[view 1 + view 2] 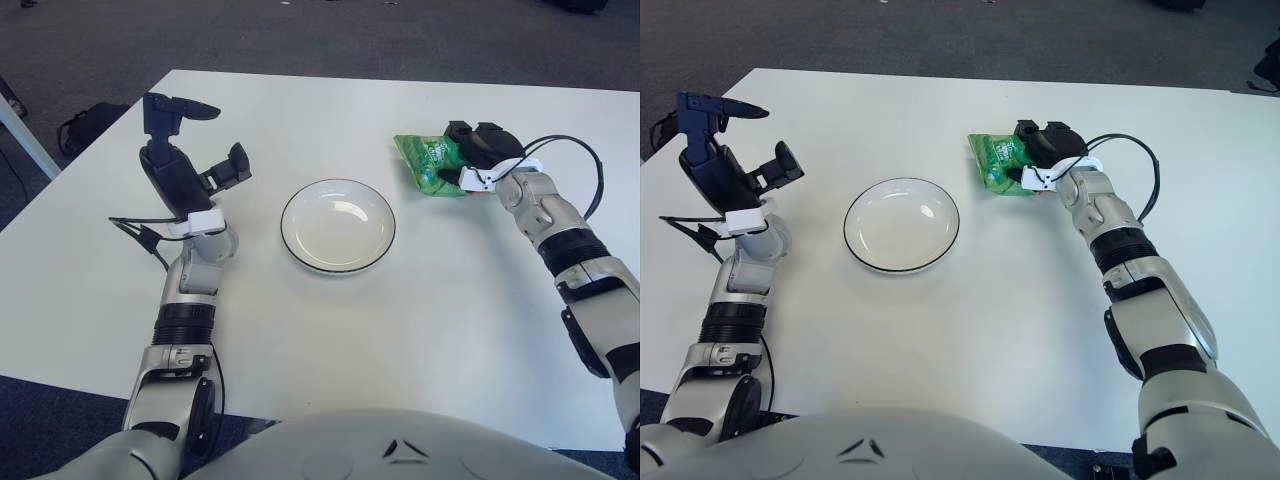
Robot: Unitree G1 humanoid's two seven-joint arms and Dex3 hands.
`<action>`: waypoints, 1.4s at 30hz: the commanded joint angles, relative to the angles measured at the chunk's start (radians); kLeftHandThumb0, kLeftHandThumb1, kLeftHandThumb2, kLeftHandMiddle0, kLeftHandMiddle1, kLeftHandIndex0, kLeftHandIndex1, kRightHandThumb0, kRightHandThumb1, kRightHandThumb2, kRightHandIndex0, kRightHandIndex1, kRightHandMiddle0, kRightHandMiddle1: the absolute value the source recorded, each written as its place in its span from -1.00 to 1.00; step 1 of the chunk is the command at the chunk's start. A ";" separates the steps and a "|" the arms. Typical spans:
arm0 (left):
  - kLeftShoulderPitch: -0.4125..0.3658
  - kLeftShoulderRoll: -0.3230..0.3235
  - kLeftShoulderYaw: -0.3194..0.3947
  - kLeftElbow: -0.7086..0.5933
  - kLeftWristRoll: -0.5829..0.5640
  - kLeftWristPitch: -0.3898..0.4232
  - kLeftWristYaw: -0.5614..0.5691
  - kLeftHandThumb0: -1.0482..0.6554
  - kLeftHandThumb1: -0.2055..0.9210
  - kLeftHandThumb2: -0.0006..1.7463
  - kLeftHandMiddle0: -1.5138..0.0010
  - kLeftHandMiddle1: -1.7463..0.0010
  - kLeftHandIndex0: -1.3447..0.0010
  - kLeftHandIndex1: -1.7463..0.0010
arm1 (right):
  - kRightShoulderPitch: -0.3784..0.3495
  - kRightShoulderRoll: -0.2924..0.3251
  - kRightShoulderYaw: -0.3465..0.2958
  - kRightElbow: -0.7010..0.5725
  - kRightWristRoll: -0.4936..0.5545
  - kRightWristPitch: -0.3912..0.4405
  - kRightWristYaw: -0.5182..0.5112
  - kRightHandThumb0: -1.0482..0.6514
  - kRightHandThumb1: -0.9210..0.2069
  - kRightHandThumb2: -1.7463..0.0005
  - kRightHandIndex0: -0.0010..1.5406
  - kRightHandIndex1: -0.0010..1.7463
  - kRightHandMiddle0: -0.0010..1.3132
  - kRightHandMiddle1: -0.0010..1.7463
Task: Put the snack into the plate.
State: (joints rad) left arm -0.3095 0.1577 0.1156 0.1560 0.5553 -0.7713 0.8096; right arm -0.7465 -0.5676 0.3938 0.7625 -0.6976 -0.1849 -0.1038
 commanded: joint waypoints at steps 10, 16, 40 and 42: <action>-0.020 -0.007 0.007 0.021 0.032 -0.004 0.012 0.22 -0.25 0.59 0.01 -0.82 0.31 -0.99 | 0.025 0.029 -0.041 -0.001 0.055 -0.011 -0.007 0.23 0.50 -0.77 0.09 0.80 -0.10 1.00; -0.047 -0.006 -0.012 0.095 0.042 -0.034 0.030 0.21 -0.29 0.66 0.02 -0.97 0.28 -0.93 | 0.031 0.027 -0.073 -0.086 0.071 -0.004 -0.006 0.23 0.51 -0.78 0.09 0.82 -0.10 1.00; -0.055 0.080 -0.097 0.256 -0.007 0.152 -0.233 0.22 -0.22 0.61 0.08 -0.99 0.32 -0.93 | -0.016 0.111 -0.118 -0.417 0.118 -0.099 0.073 0.23 0.61 -0.88 0.09 0.93 -0.05 1.00; -0.058 0.082 -0.103 0.263 -0.021 0.152 -0.253 0.22 -0.19 0.60 0.09 -0.98 0.36 -0.95 | -0.015 0.116 -0.118 -0.415 0.116 -0.120 0.067 0.23 0.64 -0.92 0.09 0.96 -0.02 1.00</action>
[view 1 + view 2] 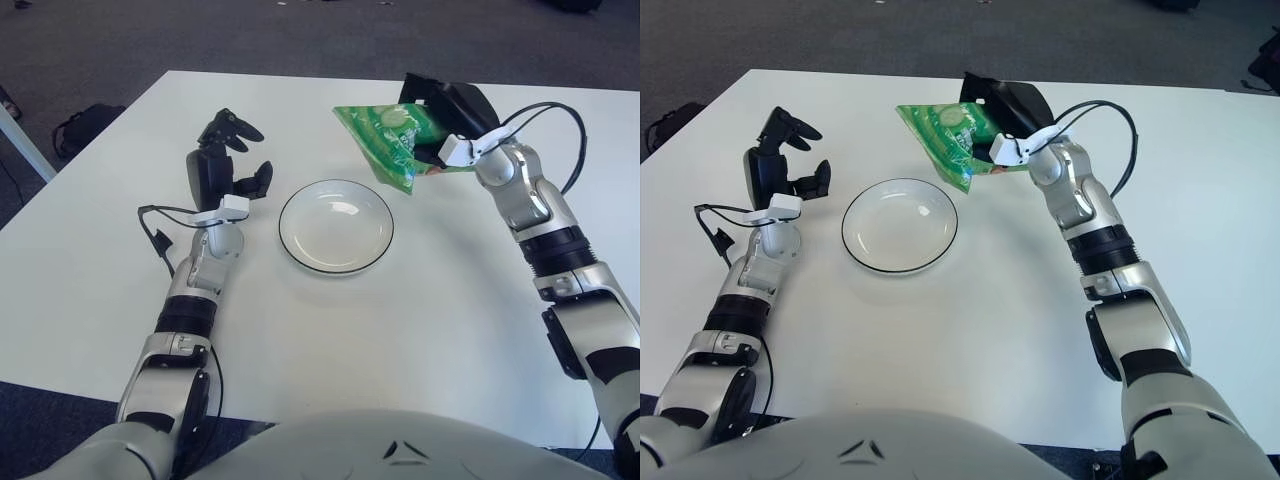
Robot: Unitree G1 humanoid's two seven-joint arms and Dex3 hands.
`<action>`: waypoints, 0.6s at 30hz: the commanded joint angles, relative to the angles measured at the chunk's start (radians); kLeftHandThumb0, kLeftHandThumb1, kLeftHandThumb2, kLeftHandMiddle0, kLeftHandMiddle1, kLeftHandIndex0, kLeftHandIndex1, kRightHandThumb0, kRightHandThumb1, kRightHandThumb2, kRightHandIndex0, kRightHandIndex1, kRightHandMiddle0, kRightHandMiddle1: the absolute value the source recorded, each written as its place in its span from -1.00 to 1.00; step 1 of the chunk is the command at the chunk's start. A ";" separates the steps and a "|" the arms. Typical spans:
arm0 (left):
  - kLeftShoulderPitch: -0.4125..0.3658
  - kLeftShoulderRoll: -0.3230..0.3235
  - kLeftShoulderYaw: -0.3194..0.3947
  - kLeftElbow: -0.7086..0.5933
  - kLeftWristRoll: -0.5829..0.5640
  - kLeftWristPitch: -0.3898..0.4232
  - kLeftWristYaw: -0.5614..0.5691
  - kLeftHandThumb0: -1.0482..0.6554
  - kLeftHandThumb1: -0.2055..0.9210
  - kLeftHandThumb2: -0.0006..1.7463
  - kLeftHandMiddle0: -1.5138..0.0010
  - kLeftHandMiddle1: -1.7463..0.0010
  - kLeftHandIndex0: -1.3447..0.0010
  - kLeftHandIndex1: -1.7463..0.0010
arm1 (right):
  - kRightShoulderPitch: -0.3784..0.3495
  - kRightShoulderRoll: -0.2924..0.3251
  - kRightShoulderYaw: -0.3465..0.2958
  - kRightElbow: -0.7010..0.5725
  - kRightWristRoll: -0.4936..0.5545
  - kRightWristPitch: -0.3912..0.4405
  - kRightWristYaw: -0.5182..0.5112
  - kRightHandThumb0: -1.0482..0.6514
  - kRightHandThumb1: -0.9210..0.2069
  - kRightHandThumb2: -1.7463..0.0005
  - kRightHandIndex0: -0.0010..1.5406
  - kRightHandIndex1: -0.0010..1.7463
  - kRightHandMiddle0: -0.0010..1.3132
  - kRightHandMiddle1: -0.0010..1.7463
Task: Put the snack into the plate.
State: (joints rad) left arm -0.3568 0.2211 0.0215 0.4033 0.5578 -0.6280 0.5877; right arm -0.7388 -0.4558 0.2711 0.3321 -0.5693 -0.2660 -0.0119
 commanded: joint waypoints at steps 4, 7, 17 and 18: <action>-0.013 0.018 -0.013 0.021 -0.061 0.020 -0.079 0.22 -0.13 0.55 0.10 -0.95 0.42 -0.98 | -0.016 0.027 0.003 -0.024 0.008 -0.038 0.013 0.23 0.72 -0.98 0.12 0.99 0.03 1.00; -0.016 0.015 -0.014 0.029 -0.098 0.033 -0.117 0.22 -0.10 0.52 0.10 -0.93 0.44 -0.98 | -0.027 0.055 0.010 -0.058 0.019 -0.020 0.051 0.23 0.73 -0.99 0.13 1.00 0.04 1.00; -0.037 -0.018 0.007 0.070 -0.320 0.039 -0.290 0.22 0.07 0.35 0.14 -0.82 0.51 -0.98 | -0.091 0.099 0.036 -0.001 0.033 -0.118 0.102 0.23 0.75 -1.00 0.14 1.00 0.07 0.98; -0.039 -0.023 0.011 0.076 -0.346 0.037 -0.308 0.22 0.08 0.35 0.15 -0.81 0.51 -0.98 | -0.096 0.104 0.042 0.016 0.034 -0.133 0.105 0.23 0.75 -1.00 0.14 1.00 0.07 0.97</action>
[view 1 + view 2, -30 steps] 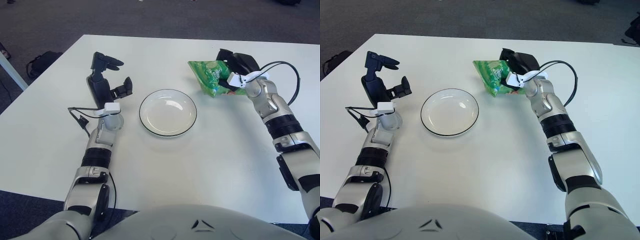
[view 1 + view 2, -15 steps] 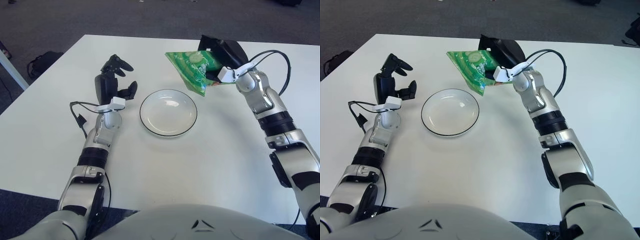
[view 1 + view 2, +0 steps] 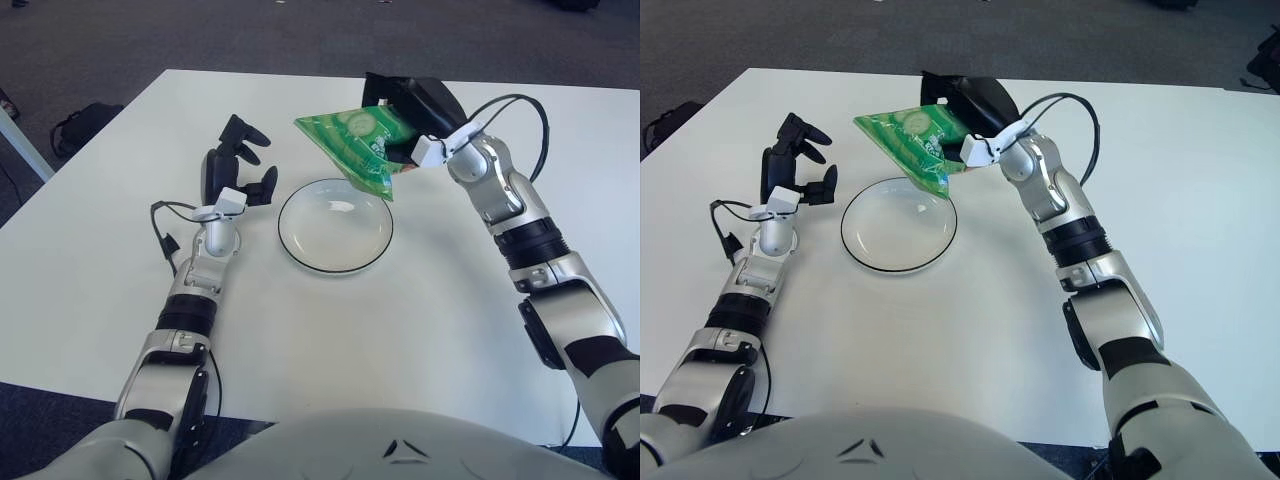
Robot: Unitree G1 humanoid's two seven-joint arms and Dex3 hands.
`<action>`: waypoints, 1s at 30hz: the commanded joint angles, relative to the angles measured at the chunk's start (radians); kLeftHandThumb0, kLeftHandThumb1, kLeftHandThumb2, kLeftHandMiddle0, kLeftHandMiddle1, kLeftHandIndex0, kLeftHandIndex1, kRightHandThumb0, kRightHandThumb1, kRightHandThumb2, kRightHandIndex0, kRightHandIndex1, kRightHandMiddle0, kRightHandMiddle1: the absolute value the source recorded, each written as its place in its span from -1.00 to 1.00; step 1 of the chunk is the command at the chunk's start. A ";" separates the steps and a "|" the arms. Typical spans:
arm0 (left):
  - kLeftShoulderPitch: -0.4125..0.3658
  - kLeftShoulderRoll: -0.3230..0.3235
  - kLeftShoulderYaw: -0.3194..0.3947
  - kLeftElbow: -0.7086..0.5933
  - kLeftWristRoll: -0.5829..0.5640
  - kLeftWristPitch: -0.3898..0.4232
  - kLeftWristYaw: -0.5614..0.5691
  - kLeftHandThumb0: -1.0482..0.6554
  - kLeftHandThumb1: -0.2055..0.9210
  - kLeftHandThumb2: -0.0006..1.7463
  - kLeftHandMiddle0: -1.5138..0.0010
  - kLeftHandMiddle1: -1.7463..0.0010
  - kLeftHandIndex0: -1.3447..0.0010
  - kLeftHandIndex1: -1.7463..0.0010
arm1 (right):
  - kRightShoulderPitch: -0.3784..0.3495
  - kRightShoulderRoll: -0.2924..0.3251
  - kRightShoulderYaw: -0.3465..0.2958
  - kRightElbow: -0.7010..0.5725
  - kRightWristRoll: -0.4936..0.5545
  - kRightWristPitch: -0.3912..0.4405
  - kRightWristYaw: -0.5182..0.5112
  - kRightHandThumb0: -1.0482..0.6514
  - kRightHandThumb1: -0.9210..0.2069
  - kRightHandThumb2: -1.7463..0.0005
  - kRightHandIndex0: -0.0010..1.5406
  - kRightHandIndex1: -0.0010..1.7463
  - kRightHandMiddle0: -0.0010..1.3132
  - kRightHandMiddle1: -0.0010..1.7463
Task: Put the snack into the plate.
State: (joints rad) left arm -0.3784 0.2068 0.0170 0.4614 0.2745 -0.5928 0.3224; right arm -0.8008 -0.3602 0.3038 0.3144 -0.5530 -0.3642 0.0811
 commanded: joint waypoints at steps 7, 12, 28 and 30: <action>-0.032 -0.031 0.041 0.053 -0.187 -0.013 -0.138 0.22 0.14 0.27 0.18 -0.74 0.50 -0.99 | -0.055 0.047 0.054 0.105 -0.002 -0.131 -0.005 0.23 0.75 -1.00 0.13 1.00 0.07 0.98; -0.031 -0.046 0.050 0.050 -0.222 -0.005 -0.165 0.22 0.16 0.25 0.19 -0.72 0.48 -0.99 | -0.050 0.057 0.062 0.121 0.037 -0.186 0.028 0.23 0.75 -1.00 0.13 1.00 0.07 0.98; 0.003 -0.090 0.064 -0.025 -0.178 0.064 -0.111 0.22 0.15 0.26 0.22 -0.75 0.44 -0.97 | -0.036 0.087 0.093 0.144 0.094 -0.234 0.167 0.23 0.62 -0.91 0.08 0.99 -0.04 0.99; 0.006 -0.090 0.063 -0.033 -0.167 0.073 -0.104 0.22 0.14 0.27 0.22 -0.76 0.44 -0.97 | -0.034 0.088 0.091 0.132 0.123 -0.208 0.223 0.23 0.60 -0.89 0.08 0.97 -0.06 1.00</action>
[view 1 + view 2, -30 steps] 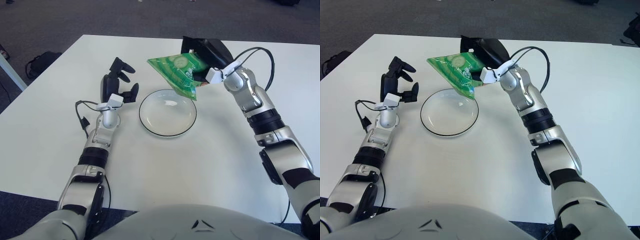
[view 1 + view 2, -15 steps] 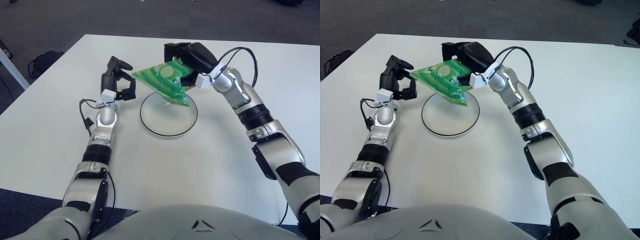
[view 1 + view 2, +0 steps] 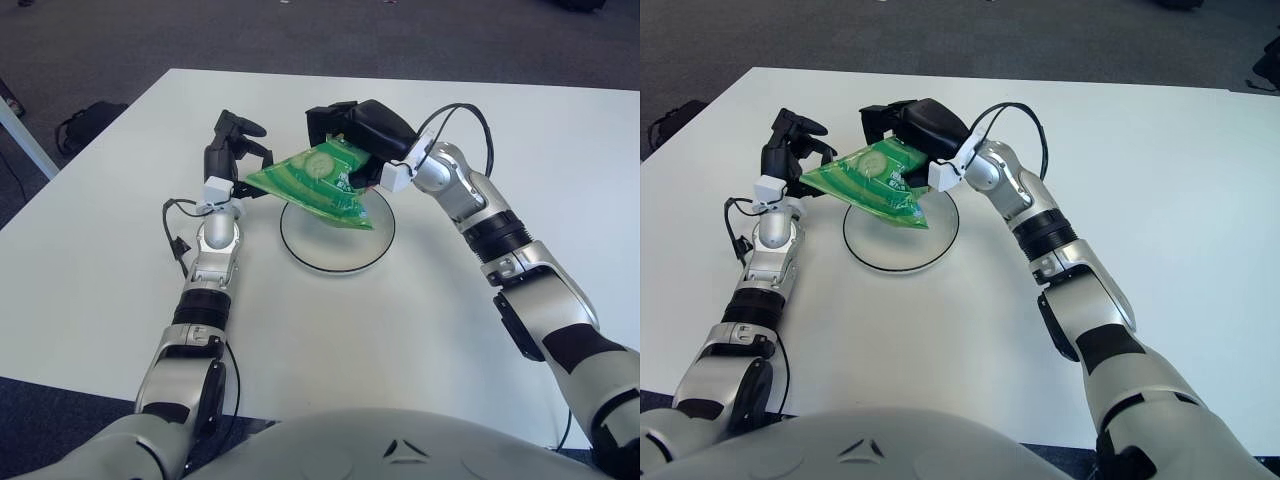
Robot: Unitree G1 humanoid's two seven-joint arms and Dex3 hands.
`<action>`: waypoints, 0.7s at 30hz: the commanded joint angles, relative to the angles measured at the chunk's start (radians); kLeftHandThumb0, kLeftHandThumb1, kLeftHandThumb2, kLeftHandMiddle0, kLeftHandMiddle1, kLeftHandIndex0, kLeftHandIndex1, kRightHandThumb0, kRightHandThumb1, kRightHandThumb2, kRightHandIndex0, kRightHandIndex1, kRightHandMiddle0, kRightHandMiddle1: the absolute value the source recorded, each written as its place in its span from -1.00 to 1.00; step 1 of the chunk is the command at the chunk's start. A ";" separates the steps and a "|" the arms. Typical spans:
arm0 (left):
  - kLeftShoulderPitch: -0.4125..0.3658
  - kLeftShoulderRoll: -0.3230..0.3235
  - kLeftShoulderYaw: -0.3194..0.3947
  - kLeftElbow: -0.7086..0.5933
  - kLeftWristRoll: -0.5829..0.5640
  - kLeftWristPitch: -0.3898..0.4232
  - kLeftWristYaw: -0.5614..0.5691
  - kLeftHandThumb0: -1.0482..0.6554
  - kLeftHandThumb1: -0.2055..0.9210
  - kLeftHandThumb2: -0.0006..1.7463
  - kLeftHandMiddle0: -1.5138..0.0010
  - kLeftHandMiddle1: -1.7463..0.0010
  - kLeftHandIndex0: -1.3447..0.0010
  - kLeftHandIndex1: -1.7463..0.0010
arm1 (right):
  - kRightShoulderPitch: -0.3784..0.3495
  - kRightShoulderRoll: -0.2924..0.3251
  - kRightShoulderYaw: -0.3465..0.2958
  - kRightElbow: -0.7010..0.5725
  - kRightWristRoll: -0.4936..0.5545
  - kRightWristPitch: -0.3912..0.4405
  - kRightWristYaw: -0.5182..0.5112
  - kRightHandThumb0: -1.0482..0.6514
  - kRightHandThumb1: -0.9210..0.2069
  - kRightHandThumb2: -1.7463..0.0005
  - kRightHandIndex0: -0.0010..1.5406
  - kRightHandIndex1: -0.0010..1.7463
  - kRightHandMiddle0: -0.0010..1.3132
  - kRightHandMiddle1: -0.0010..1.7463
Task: Put the snack into the plate.
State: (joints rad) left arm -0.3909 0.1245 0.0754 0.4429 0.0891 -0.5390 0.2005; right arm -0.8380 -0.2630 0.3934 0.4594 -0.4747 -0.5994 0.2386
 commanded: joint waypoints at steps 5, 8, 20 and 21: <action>0.025 -0.008 0.001 -0.035 0.045 0.042 0.034 0.22 0.06 0.35 0.18 -0.81 0.44 -0.97 | 0.008 -0.017 0.003 -0.061 0.093 0.112 0.206 0.23 0.67 -0.93 0.14 0.98 -0.01 0.96; 0.028 -0.009 0.001 -0.041 0.055 0.050 0.039 0.22 0.05 0.36 0.17 -0.82 0.45 -0.97 | 0.012 -0.023 0.006 -0.082 0.088 0.127 0.242 0.23 0.63 -0.88 0.12 0.99 0.00 0.87; 0.035 -0.013 0.003 -0.070 0.102 0.087 0.079 0.22 0.12 0.29 0.19 -0.79 0.46 -0.96 | 0.015 -0.031 0.013 -0.109 0.096 0.144 0.337 0.23 -0.06 -0.41 -0.41 1.00 -0.35 0.99; 0.036 -0.015 0.003 -0.074 0.103 0.092 0.081 0.22 0.12 0.29 0.19 -0.79 0.47 -0.96 | 0.014 -0.035 0.013 -0.110 0.091 0.140 0.338 0.23 -0.08 -0.39 -0.43 1.00 -0.36 0.99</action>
State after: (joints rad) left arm -0.3696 0.1137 0.0745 0.3871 0.1796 -0.4652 0.2667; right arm -0.8241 -0.2825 0.4057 0.3704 -0.4016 -0.4702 0.5536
